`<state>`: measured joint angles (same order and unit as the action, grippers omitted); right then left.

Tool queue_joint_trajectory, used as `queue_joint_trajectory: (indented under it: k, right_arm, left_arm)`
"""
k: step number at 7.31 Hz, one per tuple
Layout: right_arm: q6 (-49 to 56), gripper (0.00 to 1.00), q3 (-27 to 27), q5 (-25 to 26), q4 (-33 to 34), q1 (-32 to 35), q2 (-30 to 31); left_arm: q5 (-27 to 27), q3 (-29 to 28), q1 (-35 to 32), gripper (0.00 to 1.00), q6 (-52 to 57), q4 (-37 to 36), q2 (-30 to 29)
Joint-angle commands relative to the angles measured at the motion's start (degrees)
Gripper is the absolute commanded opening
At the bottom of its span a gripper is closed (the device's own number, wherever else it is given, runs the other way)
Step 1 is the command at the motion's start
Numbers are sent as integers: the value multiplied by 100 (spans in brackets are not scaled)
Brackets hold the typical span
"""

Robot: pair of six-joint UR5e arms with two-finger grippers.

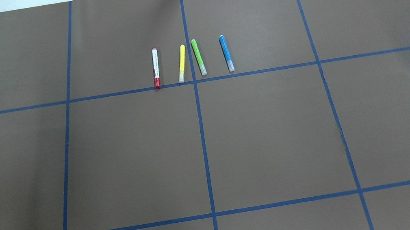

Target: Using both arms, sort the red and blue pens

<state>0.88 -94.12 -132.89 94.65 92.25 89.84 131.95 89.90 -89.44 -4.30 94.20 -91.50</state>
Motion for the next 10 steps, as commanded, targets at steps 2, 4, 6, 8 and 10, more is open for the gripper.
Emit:
queue_joint_trajectory:
  k: [2, 4, 6, 8, 10]
  right_arm:
    - [-9, 100, -1, 35, 1, -119, -72]
    - [-88, 100, 52, -43, -34, -129, 60]
    - [-70, 100, -9, -517, -60, -146, 34]
    - [-61, 100, -71, -475, -26, -243, -123]
    - [-79, 100, -63, -483, 10, -470, -483]
  left_arm:
    - [-12, 88, 14, 100, -18, 89, -139]
    - [225, 273, 14, 100, -27, 64, -149]
    - [182, 256, 354, 100, -114, -486, -638]
    - [173, 265, 812, 100, -358, -1383, -1708]
    - [173, 256, 1556, 100, -1357, -1501, -2492]
